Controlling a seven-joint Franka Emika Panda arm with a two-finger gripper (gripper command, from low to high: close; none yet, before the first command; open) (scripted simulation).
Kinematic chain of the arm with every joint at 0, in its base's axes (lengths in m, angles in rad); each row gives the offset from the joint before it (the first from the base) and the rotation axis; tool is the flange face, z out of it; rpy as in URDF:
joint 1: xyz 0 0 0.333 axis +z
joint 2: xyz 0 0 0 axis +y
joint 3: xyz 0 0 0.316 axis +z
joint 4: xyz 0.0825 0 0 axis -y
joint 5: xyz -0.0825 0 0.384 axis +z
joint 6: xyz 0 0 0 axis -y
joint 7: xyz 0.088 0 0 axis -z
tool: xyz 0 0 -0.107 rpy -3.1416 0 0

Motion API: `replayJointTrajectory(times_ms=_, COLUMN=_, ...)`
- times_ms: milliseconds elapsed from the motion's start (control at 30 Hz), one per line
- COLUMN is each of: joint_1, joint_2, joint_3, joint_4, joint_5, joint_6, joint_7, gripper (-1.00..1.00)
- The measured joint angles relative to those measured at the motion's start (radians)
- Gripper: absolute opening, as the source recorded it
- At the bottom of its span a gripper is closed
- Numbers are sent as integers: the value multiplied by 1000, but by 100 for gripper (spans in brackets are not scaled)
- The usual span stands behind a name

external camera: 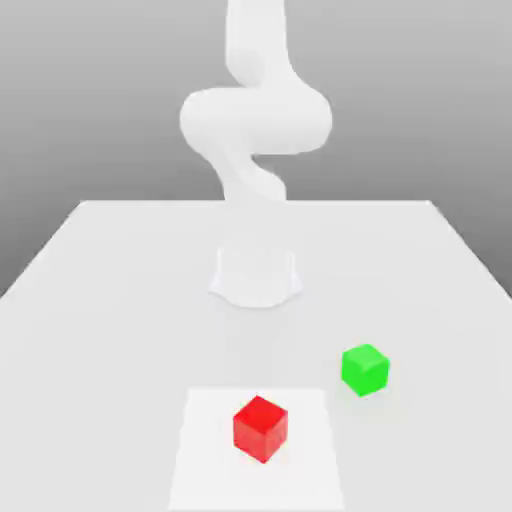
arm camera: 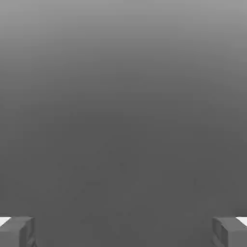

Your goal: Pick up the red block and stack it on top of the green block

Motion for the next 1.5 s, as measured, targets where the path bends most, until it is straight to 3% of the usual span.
replayJointTrajectory(times_ms=233, joint_1=35, joint_2=264, joint_3=-34, joint_4=-127, joint_5=-80, joint_6=140, joint_7=-225, gripper=0)
replayJointTrajectory(times_ms=433, joint_1=72, joint_2=481, joint_3=-84, joint_4=-233, joint_5=-92, joint_6=260, joint_7=-452, gripper=0)
replayJointTrajectory(times_ms=667, joint_1=98, joint_2=732, joint_3=-94, joint_4=-357, joint_5=24, joint_6=404, joint_7=-806, gripper=0)
replayJointTrajectory(times_ms=867, joint_1=70, joint_2=948, joint_3=-51, joint_4=-345, joint_5=100, joint_6=579, joint_7=-895, gripper=0)
replayJointTrajectory(times_ms=900, joint_1=65, joint_2=975, joint_3=-45, joint_4=-342, joint_5=104, joint_6=602, joint_7=-899, gripper=-100)
replayJointTrajectory(times_ms=1133, joint_1=62, joint_2=977, joint_3=-42, joint_4=-341, joint_5=104, joint_6=602, joint_7=-899, gripper=-100)
replayJointTrajectory(times_ms=1333, joint_1=74, joint_2=786, joint_3=-61, joint_4=-371, joint_5=54, joint_6=441, joint_7=-856, gripper=-100)
replayJointTrajectory(times_ms=1500, joint_1=196, joint_2=636, joint_3=19, joint_4=-462, joint_5=57, joint_6=381, joint_7=-608, gripper=-100)
